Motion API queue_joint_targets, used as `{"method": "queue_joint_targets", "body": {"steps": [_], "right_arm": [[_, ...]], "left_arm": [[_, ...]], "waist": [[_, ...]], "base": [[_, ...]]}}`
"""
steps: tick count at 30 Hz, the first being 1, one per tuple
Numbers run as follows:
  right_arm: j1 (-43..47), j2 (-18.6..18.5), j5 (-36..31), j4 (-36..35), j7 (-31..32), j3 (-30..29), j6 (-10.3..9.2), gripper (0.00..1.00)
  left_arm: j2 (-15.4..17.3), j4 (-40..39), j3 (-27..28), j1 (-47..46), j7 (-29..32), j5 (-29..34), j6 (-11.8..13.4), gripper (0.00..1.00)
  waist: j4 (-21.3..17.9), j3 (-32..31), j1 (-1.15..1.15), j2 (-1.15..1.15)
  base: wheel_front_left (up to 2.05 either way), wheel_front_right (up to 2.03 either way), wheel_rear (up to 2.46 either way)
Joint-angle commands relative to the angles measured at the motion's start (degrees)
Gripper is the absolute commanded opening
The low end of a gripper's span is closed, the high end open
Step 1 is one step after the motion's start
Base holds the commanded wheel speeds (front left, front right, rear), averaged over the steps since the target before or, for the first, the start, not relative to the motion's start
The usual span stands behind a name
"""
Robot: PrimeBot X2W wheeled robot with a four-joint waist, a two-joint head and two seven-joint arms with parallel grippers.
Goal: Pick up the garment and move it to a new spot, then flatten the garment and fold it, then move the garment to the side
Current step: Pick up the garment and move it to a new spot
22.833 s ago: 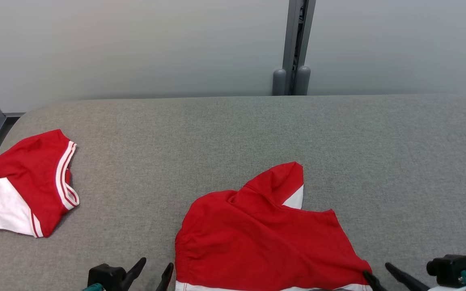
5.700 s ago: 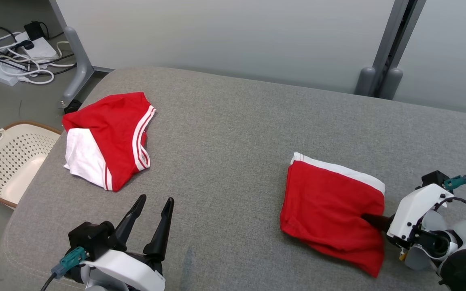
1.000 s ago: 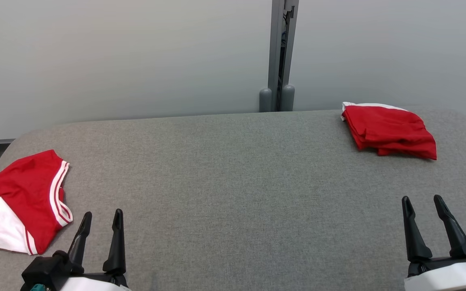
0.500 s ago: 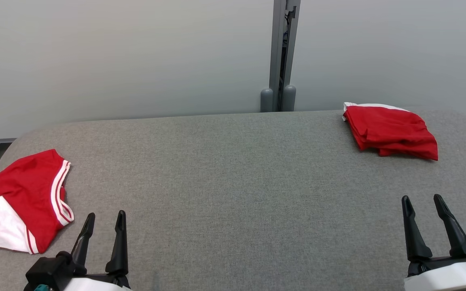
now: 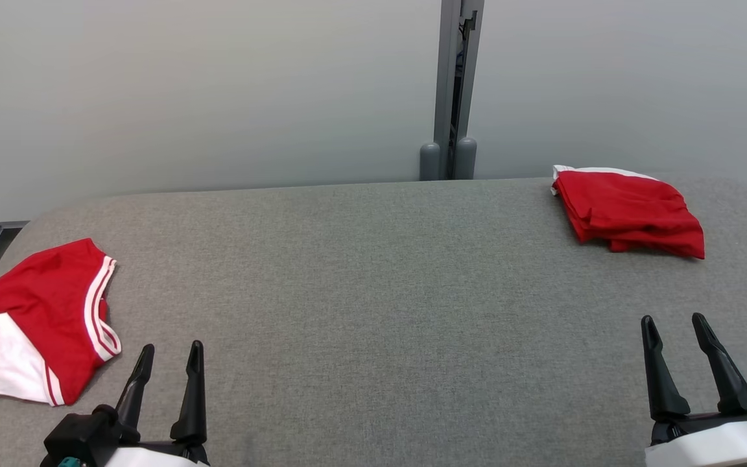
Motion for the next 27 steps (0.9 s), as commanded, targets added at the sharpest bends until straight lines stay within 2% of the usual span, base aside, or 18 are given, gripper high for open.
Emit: {"method": "queue_joint_targets", "body": {"steps": [1, 9, 27], "right_arm": [[0.44, 0.05, 0.15, 0.14, -0.2, -0.19, 0.0, 1.0], [0.36, 0.14, 0.55, 0.76, -0.2, 0.8, 0.0, 1.0], [0.27, 0.71, 1.3, 1.49, -0.21, 3.96, 0.0, 1.0]], "left_arm": [[-0.03, 0.18, 0.22, -0.88, -0.03, 0.47, -0.29, 1.0], [0.09, 1.19, 0.76, -1.42, -0.02, 1.31, -0.6, 1.0], [1.7, 2.22, 1.93, -1.02, 0.18, 1.84, 0.47, 1.0]], "waist": [[0.36, 0.07, 0.0, 0.0], [4.5, -0.12, 0.0, 0.0], [19.79, -1.19, 0.0, 0.0]], "base": [[0.0, 0.0, 0.0], [0.0, 0.0, 0.0], [0.0, 0.0, 0.0]]}}
